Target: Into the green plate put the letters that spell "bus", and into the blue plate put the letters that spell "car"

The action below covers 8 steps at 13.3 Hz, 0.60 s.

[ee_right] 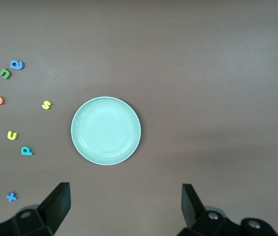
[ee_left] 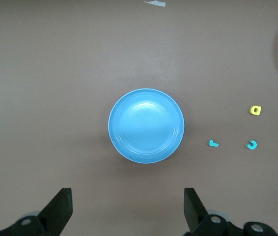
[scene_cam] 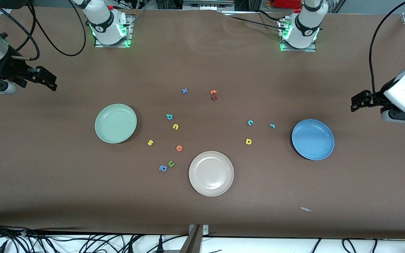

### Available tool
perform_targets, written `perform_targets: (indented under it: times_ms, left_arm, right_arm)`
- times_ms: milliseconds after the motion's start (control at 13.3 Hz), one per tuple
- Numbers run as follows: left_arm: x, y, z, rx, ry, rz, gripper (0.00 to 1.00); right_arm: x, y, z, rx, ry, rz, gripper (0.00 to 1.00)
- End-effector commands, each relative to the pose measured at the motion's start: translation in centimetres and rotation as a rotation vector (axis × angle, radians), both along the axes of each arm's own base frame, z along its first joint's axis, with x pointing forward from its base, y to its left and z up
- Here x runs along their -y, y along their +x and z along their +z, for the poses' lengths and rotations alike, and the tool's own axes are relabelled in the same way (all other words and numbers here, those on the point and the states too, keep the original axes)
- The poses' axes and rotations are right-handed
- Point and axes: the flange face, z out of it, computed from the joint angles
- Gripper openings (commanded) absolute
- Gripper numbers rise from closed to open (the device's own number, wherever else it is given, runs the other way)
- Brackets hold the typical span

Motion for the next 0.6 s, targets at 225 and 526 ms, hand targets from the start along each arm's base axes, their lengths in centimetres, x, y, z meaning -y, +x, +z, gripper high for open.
perform_targets:
  times_ms: [225,526]
  left_arm:
    - [-0.19,-0.5,0.29,-0.003,0.026,-0.027,1.0]
    - [-0.1,-0.53,0.38,-0.002,0.026,-0.028,1.0]
  right_arm:
    - [-0.05,-0.08,0.15,0.012,0.011,0.007,1.0]
    - [-0.06,-0.06,0.12,0.009,0.012,0.015,1.0]
